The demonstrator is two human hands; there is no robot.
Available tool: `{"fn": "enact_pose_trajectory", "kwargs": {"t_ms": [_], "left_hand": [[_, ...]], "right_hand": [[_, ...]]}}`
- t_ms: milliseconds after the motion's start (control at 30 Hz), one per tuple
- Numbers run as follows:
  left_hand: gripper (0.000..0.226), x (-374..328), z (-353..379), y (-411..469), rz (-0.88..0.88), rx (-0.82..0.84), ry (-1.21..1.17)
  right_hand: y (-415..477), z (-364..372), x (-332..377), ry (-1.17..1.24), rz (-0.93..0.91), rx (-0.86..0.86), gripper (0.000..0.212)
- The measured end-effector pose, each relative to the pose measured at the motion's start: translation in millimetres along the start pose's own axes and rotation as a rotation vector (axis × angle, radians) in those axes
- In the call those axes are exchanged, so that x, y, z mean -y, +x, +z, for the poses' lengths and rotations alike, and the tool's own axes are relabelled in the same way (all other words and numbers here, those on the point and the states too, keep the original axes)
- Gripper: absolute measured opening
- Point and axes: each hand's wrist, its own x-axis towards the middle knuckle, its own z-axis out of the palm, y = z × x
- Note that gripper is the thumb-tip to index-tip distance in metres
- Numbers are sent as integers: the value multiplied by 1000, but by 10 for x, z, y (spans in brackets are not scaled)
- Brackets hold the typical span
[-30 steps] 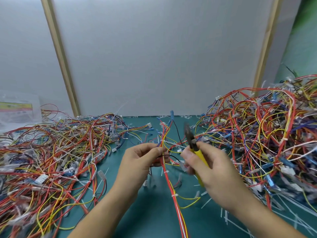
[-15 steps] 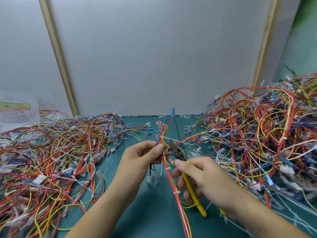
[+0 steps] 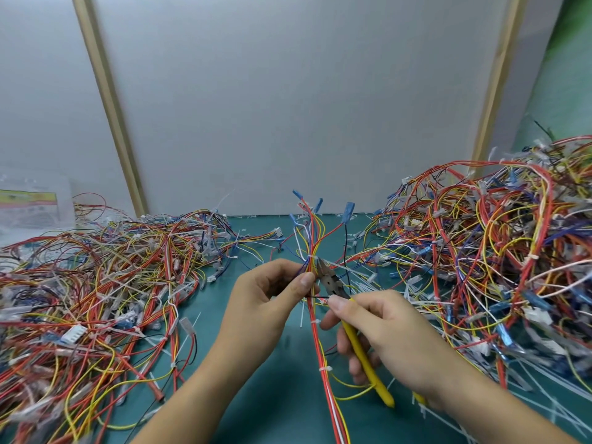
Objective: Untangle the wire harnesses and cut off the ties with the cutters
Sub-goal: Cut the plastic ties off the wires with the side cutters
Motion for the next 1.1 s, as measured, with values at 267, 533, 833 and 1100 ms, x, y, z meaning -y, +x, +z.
{"fn": "enact_pose_trajectory", "kwargs": {"t_ms": [267,533,833,1100], "left_hand": [[13,9,-3,-1,11,-6,-2],[13,28,-11,-5,19,6,12],[10,34,-6,-6,23,20,15],[10,22,6,-8,27,19,18]], "right_hand": [[-1,15,-6,11,-13,1,38],[2,10,-10,14,-10,9,39],[5,6,-14,37,-10,28,41],[-1,7,4,90,-7,69,41]]}}
